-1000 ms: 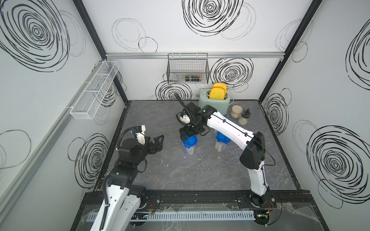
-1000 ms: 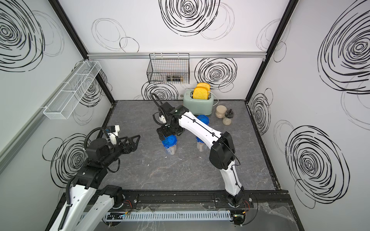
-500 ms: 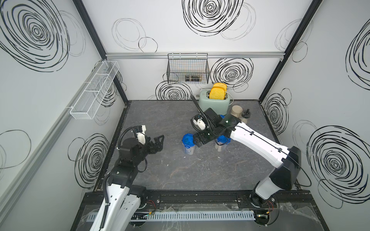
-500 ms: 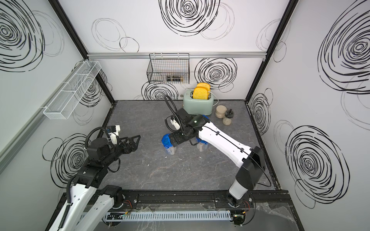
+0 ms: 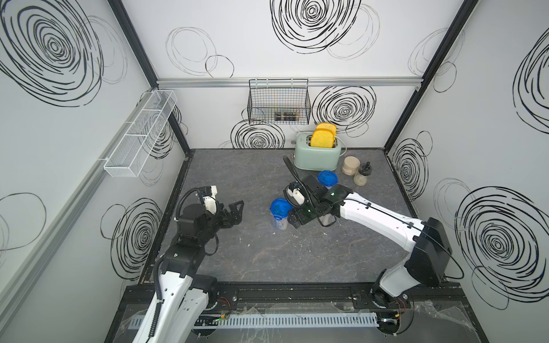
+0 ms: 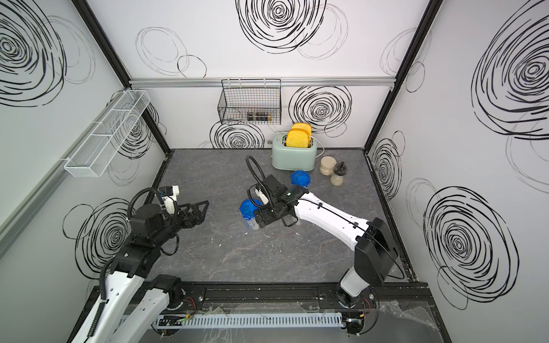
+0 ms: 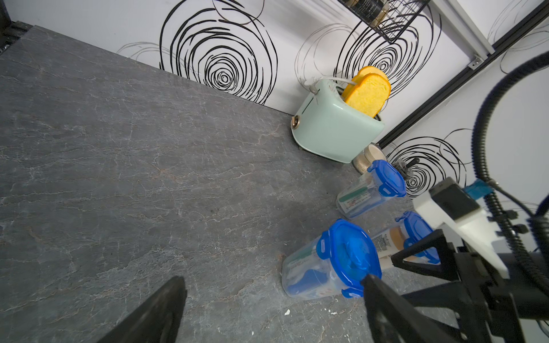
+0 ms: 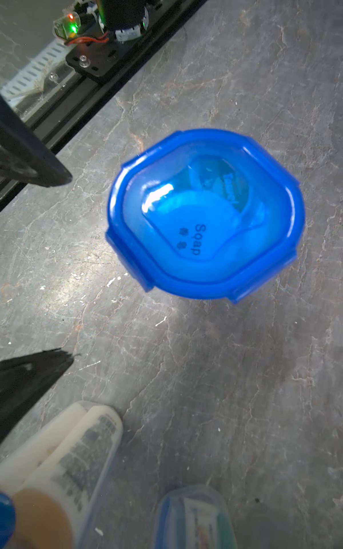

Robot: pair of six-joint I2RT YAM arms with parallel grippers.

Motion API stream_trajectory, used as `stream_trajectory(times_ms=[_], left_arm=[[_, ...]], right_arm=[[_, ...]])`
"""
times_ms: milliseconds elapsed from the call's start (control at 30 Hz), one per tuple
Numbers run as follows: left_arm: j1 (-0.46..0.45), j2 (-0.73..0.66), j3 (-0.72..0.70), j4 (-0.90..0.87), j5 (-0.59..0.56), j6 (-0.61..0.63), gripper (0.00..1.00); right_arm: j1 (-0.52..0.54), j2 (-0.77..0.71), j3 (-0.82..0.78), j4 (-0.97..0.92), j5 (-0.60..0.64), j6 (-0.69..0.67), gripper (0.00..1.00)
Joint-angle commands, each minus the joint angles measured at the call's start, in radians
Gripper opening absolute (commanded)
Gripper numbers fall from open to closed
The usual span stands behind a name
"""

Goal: Take out toiletry kits
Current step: Pick up the container from the center of the board.

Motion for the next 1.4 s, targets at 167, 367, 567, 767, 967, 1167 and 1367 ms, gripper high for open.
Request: stream_trajectory(times_ms=[167,367,567,767,967,1167,1367], left_arm=[[0.011,0.002,-0.007,0.030,0.003,-0.001,0.96],[0.013,0.001,-0.007,0.031,0.008,0.000,0.96],[0.013,-0.001,-0.008,0.032,0.009,-0.001,0.96],[0.011,0.002,-0.008,0.033,0.013,0.001,0.96],[-0.001,0.015,-0.001,0.040,0.042,0.008,0.96],[-0.081,0.135,0.055,0.185,0.253,-0.036,0.97],[-0.231,0.385,0.187,0.366,0.478,-0.196,0.88]], right_arm=[[-0.039,0.029,0.030,-0.007,0.027,0.027,0.85],[-0.076,0.025,0.022,0.002,0.024,0.026,0.83],[-0.094,0.032,0.030,0.005,0.029,0.024,0.83],[-0.098,0.018,0.027,-0.001,0.023,0.011,0.83],[-0.102,-0.058,0.013,0.020,-0.071,-0.057,0.85],[-0.123,-0.215,-0.121,0.132,-0.123,-0.073,0.88],[-0.161,-0.355,-0.302,0.266,-0.192,-0.043,0.88]])
